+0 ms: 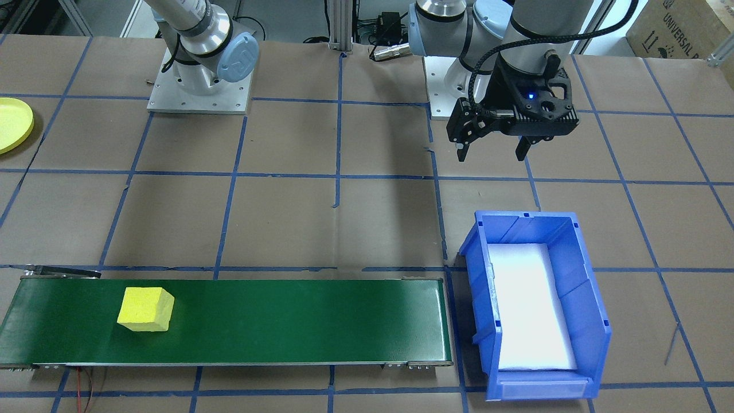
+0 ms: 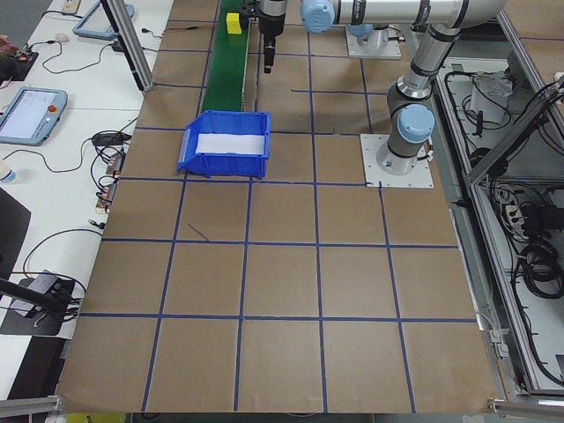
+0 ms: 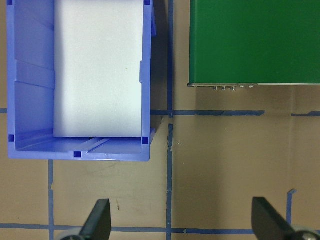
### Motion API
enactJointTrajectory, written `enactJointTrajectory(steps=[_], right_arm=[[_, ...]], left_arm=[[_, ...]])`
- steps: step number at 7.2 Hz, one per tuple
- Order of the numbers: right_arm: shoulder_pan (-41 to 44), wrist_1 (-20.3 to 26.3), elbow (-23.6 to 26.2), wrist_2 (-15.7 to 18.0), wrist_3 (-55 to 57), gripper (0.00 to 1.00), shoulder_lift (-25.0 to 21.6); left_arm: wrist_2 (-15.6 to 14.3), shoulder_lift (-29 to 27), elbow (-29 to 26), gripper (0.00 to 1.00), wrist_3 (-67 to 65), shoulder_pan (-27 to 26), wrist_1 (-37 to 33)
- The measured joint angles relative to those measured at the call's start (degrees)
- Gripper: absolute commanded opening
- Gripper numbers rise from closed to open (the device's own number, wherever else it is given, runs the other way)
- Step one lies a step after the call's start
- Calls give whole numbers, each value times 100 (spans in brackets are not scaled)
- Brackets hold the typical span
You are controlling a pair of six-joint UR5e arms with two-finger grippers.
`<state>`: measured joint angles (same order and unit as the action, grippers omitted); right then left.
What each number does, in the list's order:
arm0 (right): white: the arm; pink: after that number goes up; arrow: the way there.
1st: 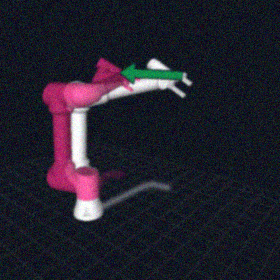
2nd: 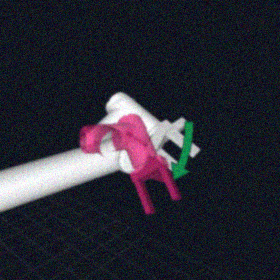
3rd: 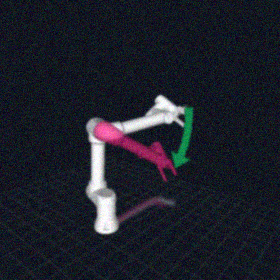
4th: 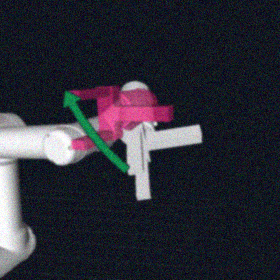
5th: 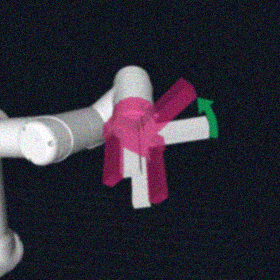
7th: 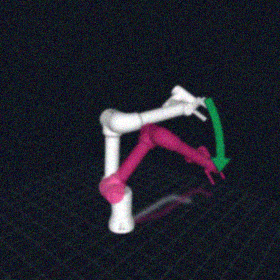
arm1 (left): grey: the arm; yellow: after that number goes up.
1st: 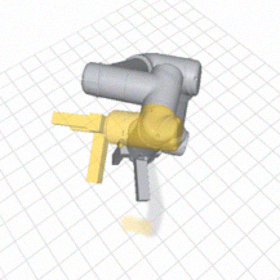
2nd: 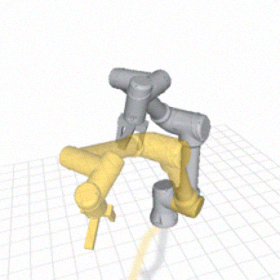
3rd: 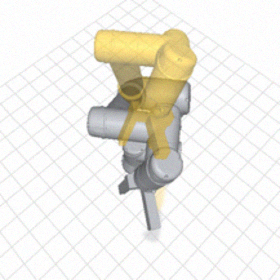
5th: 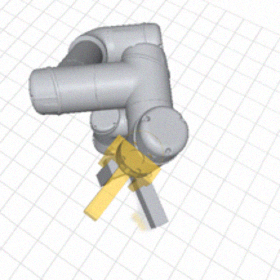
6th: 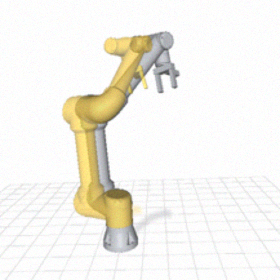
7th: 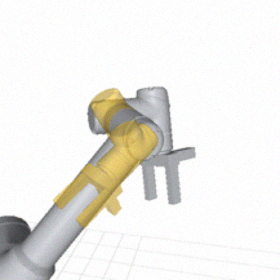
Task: Move block left to right into plate
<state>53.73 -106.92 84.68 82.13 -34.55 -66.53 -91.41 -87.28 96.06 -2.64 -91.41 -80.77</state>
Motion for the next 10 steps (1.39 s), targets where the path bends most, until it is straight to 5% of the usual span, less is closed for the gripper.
enactJointTrajectory(steps=[7, 10], right_arm=[[1723, -316, 96, -603, 1845, 97, 115], [1744, -683, 171, -398, 1887, 90, 489]], left_arm=[[0, 15, 0, 100, 0, -14, 0], [0, 17, 0, 100, 0, -17, 0]])
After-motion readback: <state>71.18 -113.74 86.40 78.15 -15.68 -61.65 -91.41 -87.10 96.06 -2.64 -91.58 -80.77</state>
